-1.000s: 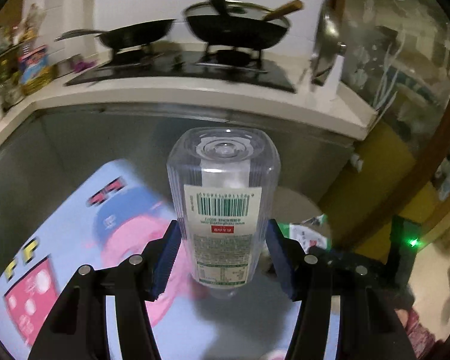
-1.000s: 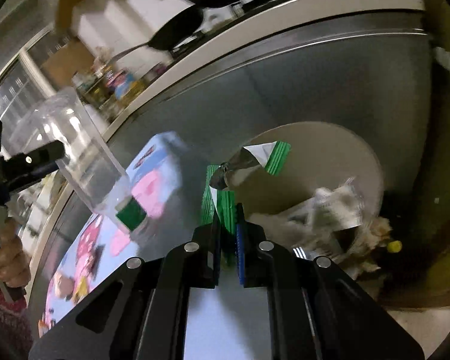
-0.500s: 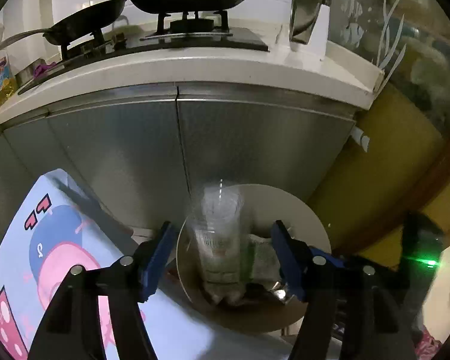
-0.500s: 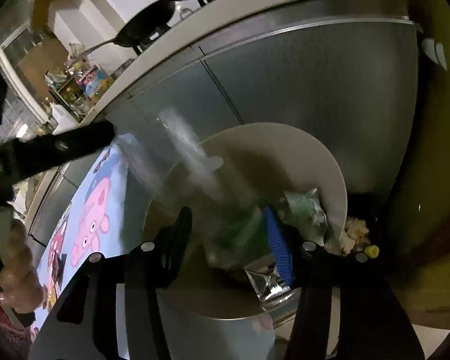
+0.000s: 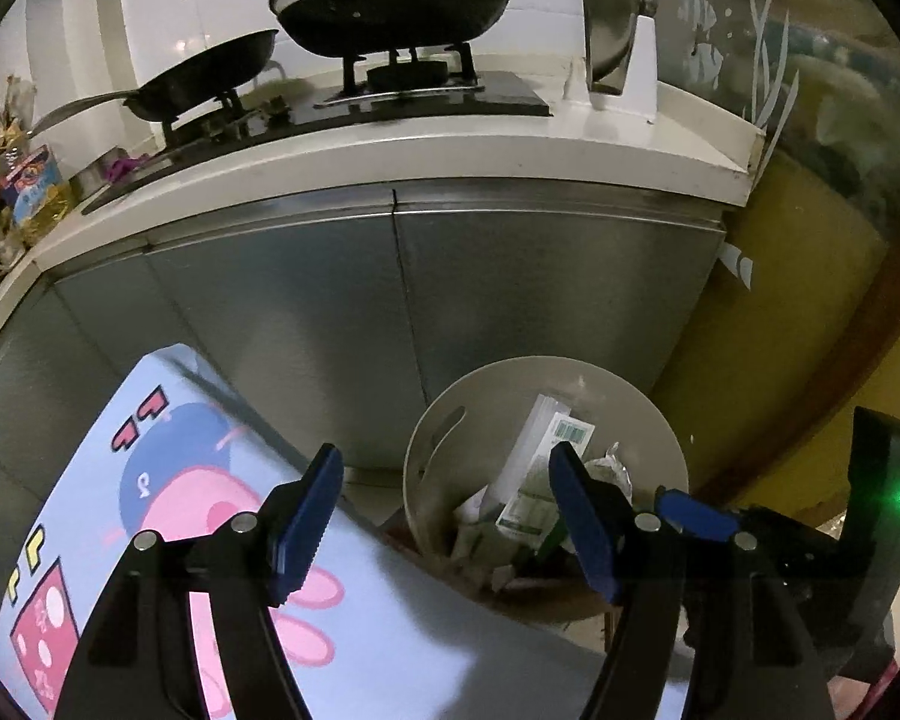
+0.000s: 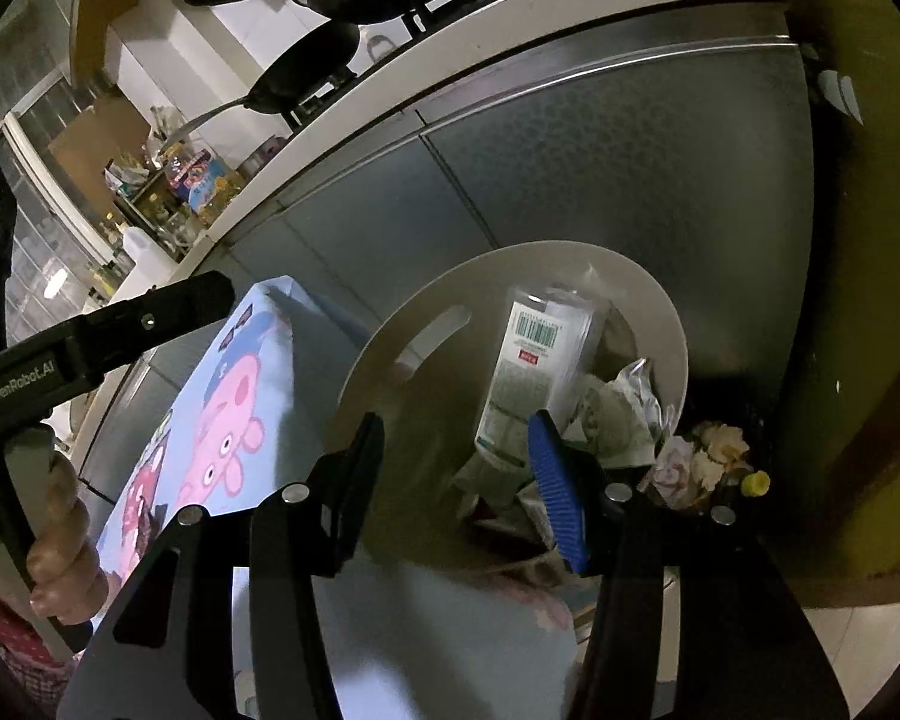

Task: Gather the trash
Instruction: 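Grasp the green soda can with the right tool while the left tool grasps the white paper cup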

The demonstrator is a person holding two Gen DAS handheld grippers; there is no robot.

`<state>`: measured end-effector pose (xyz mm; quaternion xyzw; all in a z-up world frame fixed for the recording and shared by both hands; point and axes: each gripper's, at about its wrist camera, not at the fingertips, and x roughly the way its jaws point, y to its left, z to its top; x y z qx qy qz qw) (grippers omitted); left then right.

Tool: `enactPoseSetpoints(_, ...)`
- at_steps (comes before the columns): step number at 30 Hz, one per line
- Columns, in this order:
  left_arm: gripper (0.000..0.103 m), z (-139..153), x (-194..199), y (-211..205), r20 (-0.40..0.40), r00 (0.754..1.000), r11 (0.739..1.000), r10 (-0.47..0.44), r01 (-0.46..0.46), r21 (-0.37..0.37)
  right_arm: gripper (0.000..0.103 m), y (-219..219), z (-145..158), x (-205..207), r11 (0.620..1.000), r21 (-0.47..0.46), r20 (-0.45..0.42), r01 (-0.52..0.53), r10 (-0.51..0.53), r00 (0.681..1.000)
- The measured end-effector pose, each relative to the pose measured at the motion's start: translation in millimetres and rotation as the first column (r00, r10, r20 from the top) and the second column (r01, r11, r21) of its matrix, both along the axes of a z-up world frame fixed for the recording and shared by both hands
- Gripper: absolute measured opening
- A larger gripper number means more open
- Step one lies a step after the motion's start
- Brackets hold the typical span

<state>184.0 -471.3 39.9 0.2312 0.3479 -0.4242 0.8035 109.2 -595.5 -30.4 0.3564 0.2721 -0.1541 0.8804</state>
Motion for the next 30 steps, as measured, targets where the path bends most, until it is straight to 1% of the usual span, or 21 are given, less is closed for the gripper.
enactPoseSetpoints(6, 0.071, 6.3, -4.2, 24.1, 0.006, 1.0, 1.0, 0.029, -0.029, 0.002, 0.05, 12.9, 6.7, -14.4, 1.0, 0.016, 0.018, -0.002, 0.002, 1.0)
enactPoseSetpoints(9, 0.071, 8.4, -6.4, 43.6, 0.0, 0.999, 0.999, 0.045, -0.045, -0.002, 0.05, 25.7, 10.7, -22.3, 0.999, 0.03, 0.032, -0.018, 0.017, 0.999)
enactPoseSetpoints(13, 0.071, 10.8, -7.3, 86.2, -0.031, 0.997, 0.997, 0.072, -0.073, -0.021, 0.047, 47.5, 8.5, -29.8, 0.996, 0.051, 0.046, -0.07, 0.068, 0.997)
enactPoseSetpoints(14, 0.071, 11.3, -6.1, 103.4, -0.05, 0.995, 0.996, 0.086, -0.088, -0.033, 0.045, 55.0, 5.4, -31.4, 0.994, 0.065, 0.05, -0.093, 0.09, 0.995)
enactPoseSetpoints(15, 0.071, 11.2, -5.3, 116.7, -0.065, 0.993, 0.994, 0.1, -0.102, -0.04, 0.04, 60.7, 3.3, -32.0, 0.991, 0.073, 0.049, -0.108, 0.105, 0.993)
enactPoseSetpoints(18, 0.071, 8.0, -1.8, 167.6, -0.134, 0.98, 0.985, 0.15, -0.16, -0.068, 0.033, 80.9, -8.7, -33.0, 0.979, 0.117, 0.039, -0.169, 0.165, 0.985)
enactPoseSetpoints(19, 0.071, 6.8, -1.3, 180.0, -0.153, 0.975, 0.982, 0.16, -0.173, -0.075, 0.033, 88.1, -13.2, -33.6, 0.972, 0.139, 0.041, -0.189, 0.186, 0.982)
enactPoseSetpoints(21, 0.071, 0.9, -3.3, 218.4, -0.201, 0.962, 0.974, 0.184, -0.206, -0.097, 0.033, 98.2, -18.0, -35.2, 0.962, 0.167, 0.048, -0.214, 0.209, 0.977)
enactPoseSetpoints(23, 0.071, -5.6, -7.3, 249.3, -0.223, 0.954, 0.968, 0.202, -0.229, -0.102, 0.033, 110.0, -22.1, -39.3, 0.95, 0.198, 0.072, -0.243, 0.233, 0.97)
enactPoseSetpoints(25, 0.071, -12.3, -11.0, 277.8, -0.23, 0.945, 0.961, 0.231, -0.259, -0.099, 0.033, 120.5, -22.6, -43.8, 0.929, 0.229, 0.121, -0.292, 0.271, 0.955)
enactPoseSetpoints(27, 0.071, -17.7, -13.1, 314.8, -0.236, 0.931, 0.945, 0.28, -0.31, -0.101, 0.033, 131.7, -21.2, -47.9, 0.91, 0.242, 0.151, -0.338, 0.309, 0.939)
enactPoseSetpoints(28, 0.071, -19.6, -13.2, 332.3, -0.244, 0.921, 0.936, 0.303, -0.335, -0.104, 0.035, 136.7, -21.2, -48.9, 0.901, 0.248, 0.157, -0.357, 0.326, 0.932)
enactPoseSetpoints(30, 0.071, -24.0, -11.6, 375.1, -0.261, 0.891, 0.908, 0.37, -0.407, -0.101, 0.037, 144.5, -22.4, -49.2, 0.892, 0.255, 0.152, -0.373, 0.345, 0.926)
